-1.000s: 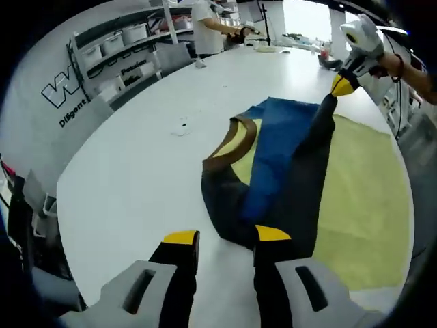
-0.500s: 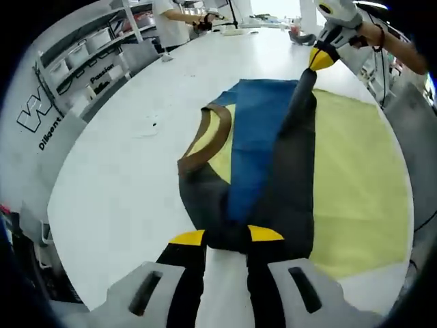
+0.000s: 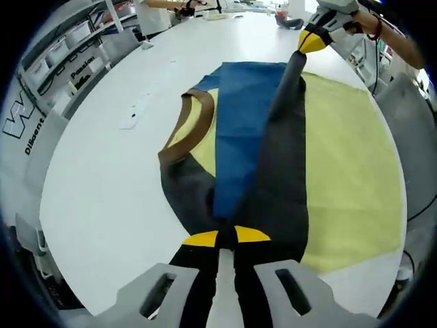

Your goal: Fold the garment on the visible template until the final outline fits inside the template.

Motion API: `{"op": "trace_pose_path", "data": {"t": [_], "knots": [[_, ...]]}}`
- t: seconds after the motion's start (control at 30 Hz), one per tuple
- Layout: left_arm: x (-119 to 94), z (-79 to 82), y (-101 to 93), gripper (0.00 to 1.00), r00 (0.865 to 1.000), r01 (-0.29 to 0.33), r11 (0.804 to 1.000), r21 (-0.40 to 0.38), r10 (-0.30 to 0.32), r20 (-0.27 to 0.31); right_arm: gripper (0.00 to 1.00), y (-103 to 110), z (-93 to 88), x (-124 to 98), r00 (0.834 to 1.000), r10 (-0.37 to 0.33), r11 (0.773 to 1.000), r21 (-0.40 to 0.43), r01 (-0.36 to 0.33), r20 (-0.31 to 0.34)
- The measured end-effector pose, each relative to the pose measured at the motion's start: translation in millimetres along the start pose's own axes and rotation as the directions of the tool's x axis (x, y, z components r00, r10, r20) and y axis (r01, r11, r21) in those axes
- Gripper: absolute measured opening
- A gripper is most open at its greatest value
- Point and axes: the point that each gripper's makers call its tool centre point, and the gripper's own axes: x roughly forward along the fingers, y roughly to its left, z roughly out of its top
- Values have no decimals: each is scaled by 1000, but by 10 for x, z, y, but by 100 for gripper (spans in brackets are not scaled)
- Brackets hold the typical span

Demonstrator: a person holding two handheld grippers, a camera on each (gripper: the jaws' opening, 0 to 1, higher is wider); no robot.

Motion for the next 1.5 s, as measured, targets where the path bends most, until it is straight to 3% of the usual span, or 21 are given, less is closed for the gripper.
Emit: {"op": "trace_pose_path", "data": {"t": [0.23, 0.33, 0.7, 1.03, 1.2, 1.3, 1.5], "knots": [[-43, 18, -58, 2, 1000, 2, 999, 43, -1, -28, 0, -12, 16, -23, 1000, -2, 1000, -6, 2, 4], [-49, -5, 6, 1, 1000, 2, 998, 57, 0, -31, 0, -29, 17, -46, 1000, -6, 1000, -9, 6, 7], [-193, -34, 186, 1, 1000, -11, 1000, 14, 10, 29, 0, -47, 58, -111, 1000, -7, 999, -33, 7, 15], [-254, 8, 559, 1, 994, -102, 995, 6, 102, 50, 0, -186, 383, -76, 998, -23, 997, -71, 27, 62], [-210, 22, 722, 1, 985, -168, 986, 16, 167, 31, 0, -268, 526, 87, 998, -21, 997, -78, 25, 61], [-158, -8, 811, 1, 980, -200, 979, 29, 200, 4, 0, -391, 648, 365, 999, -9, 996, -83, 13, 51], [-37, -28, 887, 1, 975, -218, 973, 70, 220, -33, 0, -402, 532, 481, 1000, 7, 998, -57, -8, -23]]}}
